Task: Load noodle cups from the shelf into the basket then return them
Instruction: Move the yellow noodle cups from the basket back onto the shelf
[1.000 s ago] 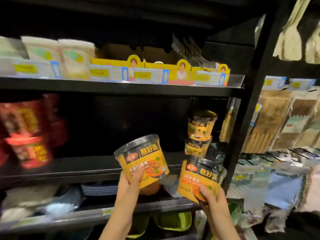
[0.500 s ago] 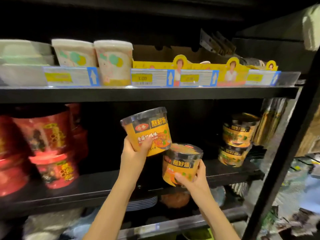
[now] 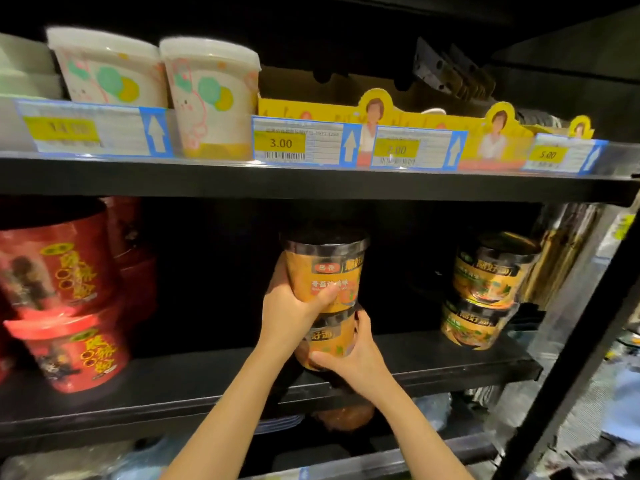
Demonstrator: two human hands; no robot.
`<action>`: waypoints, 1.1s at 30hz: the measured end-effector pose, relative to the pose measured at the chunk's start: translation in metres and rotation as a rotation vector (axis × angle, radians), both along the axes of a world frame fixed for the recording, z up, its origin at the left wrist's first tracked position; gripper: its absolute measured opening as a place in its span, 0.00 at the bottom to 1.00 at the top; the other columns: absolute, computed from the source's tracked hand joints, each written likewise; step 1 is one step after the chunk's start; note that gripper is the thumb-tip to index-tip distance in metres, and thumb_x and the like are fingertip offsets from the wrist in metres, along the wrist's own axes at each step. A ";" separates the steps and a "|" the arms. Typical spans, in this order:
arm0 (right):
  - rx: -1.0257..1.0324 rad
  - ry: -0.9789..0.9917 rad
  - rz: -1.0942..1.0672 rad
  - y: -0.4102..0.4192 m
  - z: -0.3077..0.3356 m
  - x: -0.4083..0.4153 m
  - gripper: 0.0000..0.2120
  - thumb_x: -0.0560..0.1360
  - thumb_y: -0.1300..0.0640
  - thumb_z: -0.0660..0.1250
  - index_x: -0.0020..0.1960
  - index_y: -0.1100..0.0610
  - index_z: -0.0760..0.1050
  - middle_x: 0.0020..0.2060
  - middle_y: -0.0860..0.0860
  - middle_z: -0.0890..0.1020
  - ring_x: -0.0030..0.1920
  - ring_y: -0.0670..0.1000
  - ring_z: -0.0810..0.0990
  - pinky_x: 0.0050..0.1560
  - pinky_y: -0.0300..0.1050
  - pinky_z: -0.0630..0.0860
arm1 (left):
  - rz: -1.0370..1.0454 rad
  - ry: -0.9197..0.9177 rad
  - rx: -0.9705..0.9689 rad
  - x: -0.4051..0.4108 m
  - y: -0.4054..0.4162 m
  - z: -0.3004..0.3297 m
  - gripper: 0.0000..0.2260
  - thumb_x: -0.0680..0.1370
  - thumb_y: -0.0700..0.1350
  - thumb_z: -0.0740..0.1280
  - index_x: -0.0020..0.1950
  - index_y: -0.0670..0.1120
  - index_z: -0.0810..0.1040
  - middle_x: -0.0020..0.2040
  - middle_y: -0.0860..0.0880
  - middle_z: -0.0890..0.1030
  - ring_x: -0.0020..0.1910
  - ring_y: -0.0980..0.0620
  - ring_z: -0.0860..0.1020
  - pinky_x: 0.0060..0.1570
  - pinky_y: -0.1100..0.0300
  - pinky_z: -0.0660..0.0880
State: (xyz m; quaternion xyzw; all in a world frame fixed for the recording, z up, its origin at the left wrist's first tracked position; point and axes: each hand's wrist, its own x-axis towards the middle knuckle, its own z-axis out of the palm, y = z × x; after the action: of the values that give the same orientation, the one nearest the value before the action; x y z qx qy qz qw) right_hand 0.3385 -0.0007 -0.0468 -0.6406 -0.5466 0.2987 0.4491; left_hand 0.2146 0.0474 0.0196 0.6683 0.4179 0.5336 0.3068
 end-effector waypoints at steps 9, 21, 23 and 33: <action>-0.009 -0.157 -0.046 0.030 -0.001 -0.005 0.43 0.62 0.44 0.78 0.68 0.53 0.59 0.61 0.47 0.73 0.62 0.49 0.73 0.62 0.46 0.73 | 0.018 0.017 -0.042 -0.001 0.029 -0.022 0.41 0.64 0.57 0.76 0.72 0.53 0.59 0.61 0.53 0.74 0.58 0.55 0.74 0.55 0.59 0.73; -0.038 -0.274 -0.039 0.042 -0.003 -0.010 0.42 0.61 0.37 0.75 0.66 0.52 0.62 0.61 0.49 0.76 0.60 0.51 0.76 0.59 0.47 0.75 | 0.002 0.011 -0.067 -0.015 0.039 -0.025 0.43 0.63 0.53 0.78 0.73 0.52 0.58 0.66 0.50 0.72 0.63 0.52 0.72 0.58 0.58 0.71; -0.037 -0.285 -0.033 0.040 0.000 -0.011 0.41 0.62 0.38 0.75 0.67 0.52 0.61 0.61 0.49 0.76 0.61 0.51 0.76 0.59 0.47 0.74 | 0.003 0.020 -0.075 -0.014 0.042 -0.024 0.42 0.65 0.50 0.77 0.73 0.52 0.58 0.66 0.50 0.71 0.64 0.51 0.72 0.59 0.57 0.71; -0.104 -0.249 -0.059 0.029 0.008 -0.025 0.40 0.65 0.38 0.73 0.69 0.55 0.62 0.65 0.51 0.74 0.64 0.53 0.74 0.62 0.48 0.72 | -0.043 0.037 -0.158 -0.026 0.042 -0.017 0.42 0.67 0.48 0.75 0.74 0.52 0.55 0.67 0.47 0.71 0.65 0.47 0.72 0.62 0.48 0.72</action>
State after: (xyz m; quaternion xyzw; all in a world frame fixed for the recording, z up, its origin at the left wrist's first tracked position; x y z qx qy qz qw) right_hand 0.3140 0.0281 -0.0392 -0.7109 -0.5629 0.2315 0.3524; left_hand 0.1884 0.0894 0.0027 0.6605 0.4498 0.4797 0.3623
